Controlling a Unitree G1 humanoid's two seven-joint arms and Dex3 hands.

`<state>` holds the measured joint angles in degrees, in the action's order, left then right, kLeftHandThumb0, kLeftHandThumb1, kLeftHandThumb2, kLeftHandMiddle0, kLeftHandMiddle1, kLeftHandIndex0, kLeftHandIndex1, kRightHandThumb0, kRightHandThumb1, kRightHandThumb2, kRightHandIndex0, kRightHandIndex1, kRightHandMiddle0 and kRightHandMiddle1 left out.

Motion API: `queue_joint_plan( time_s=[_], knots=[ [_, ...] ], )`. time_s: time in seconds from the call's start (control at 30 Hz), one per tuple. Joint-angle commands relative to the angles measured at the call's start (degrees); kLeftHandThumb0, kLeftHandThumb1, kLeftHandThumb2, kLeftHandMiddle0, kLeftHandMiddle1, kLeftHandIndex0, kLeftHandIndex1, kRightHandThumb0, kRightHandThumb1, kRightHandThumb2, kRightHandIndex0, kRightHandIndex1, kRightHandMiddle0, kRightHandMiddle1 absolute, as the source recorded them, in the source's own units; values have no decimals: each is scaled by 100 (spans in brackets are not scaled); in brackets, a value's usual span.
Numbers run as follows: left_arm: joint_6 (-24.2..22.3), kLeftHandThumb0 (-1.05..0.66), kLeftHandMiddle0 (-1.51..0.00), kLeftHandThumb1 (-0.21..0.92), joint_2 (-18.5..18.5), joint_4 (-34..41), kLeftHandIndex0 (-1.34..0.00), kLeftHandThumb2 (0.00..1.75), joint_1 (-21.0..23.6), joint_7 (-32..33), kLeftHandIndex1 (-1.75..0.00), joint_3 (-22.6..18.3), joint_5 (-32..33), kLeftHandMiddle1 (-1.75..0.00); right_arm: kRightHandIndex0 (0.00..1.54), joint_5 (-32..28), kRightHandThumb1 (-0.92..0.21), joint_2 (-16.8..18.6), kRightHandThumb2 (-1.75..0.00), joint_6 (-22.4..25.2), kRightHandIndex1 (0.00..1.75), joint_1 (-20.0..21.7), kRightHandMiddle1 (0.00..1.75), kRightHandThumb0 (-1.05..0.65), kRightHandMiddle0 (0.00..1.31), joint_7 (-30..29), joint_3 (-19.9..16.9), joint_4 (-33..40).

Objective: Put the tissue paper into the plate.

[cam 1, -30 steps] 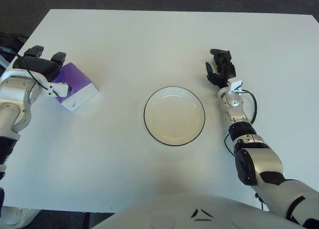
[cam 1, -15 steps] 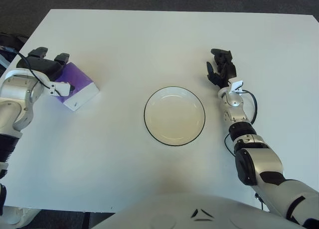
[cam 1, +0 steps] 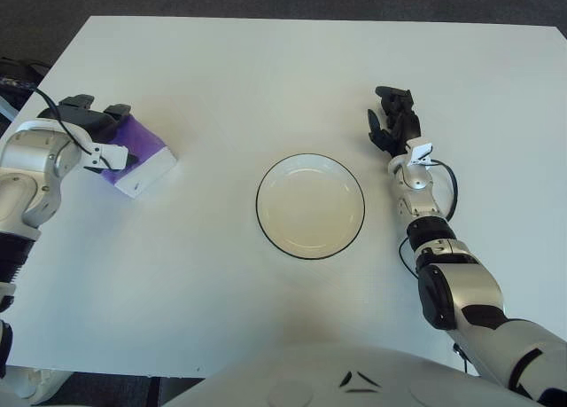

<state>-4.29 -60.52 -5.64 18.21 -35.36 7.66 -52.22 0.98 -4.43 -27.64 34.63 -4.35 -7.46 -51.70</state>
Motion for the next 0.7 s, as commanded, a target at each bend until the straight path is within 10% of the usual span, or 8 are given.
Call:
queue_joint_plan(
  time_s=[0.0,0.67],
  knots=[
    [85,-104,-6,92,-43,-19,0,64,-14,-194,0,171,8,-2,32,-90,-78,65,-59,690,39,-843,112,-58,4,-11,-49,-449],
    [256,-105,-8,92,-23,-153,-2,68,107,-230,-1,373,-38,-2,30,-130,-80,54,-58,786,33,-941,111,-59,3,26,-53,-242]
  ],
)
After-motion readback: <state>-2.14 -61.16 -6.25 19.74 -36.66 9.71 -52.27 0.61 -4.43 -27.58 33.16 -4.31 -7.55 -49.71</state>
